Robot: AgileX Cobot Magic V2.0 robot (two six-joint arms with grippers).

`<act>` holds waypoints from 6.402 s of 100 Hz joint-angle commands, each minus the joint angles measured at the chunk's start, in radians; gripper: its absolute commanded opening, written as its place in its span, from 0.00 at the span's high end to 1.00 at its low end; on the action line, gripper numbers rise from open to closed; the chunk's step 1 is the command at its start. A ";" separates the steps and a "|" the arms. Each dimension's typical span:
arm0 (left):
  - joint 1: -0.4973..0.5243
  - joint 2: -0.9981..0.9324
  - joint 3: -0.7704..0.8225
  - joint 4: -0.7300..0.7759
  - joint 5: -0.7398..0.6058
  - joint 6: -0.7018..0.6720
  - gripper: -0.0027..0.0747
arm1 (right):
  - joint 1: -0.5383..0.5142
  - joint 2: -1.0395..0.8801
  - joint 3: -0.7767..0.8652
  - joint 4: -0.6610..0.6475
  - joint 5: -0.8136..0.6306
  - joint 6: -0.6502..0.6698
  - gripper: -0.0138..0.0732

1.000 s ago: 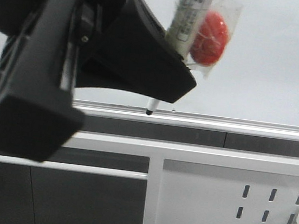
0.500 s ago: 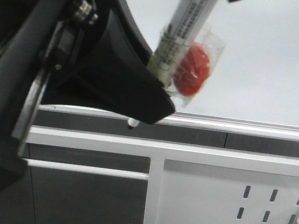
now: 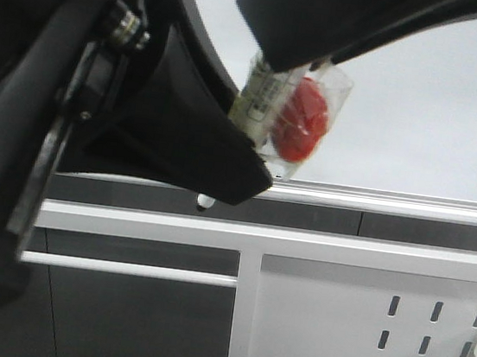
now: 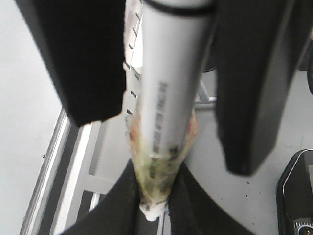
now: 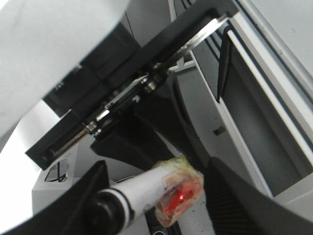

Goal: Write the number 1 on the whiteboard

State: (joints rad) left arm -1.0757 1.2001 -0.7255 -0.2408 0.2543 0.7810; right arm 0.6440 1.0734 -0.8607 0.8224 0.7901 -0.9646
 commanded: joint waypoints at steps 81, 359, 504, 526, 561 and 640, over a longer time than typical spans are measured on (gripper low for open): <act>-0.006 -0.227 -0.036 -0.325 -0.019 -0.005 0.35 | -0.002 -0.022 -0.027 -0.007 -0.221 -0.006 0.92; 0.607 -1.109 0.258 -0.395 0.175 -0.118 0.99 | 0.101 -0.127 0.369 -0.291 -1.353 -0.066 0.92; 0.607 -1.109 0.258 -0.395 0.164 -0.118 0.99 | 0.101 0.017 0.371 -0.104 -1.392 -0.066 0.92; 0.607 -1.109 0.258 -0.395 0.149 -0.118 0.99 | 0.101 0.138 0.371 -0.068 -1.369 -0.049 0.92; 0.607 -1.109 0.258 -0.395 0.149 -0.118 0.99 | 0.108 0.135 0.367 -0.093 -1.363 -0.049 0.93; 0.607 -0.830 0.104 -0.448 0.591 0.011 0.71 | 0.165 -0.178 0.035 -0.123 -0.363 -0.049 0.93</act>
State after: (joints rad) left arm -0.4717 0.2757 -0.5435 -0.6268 0.8172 0.7277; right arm 0.8072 0.8764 -0.7378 0.6909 0.3865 -1.0094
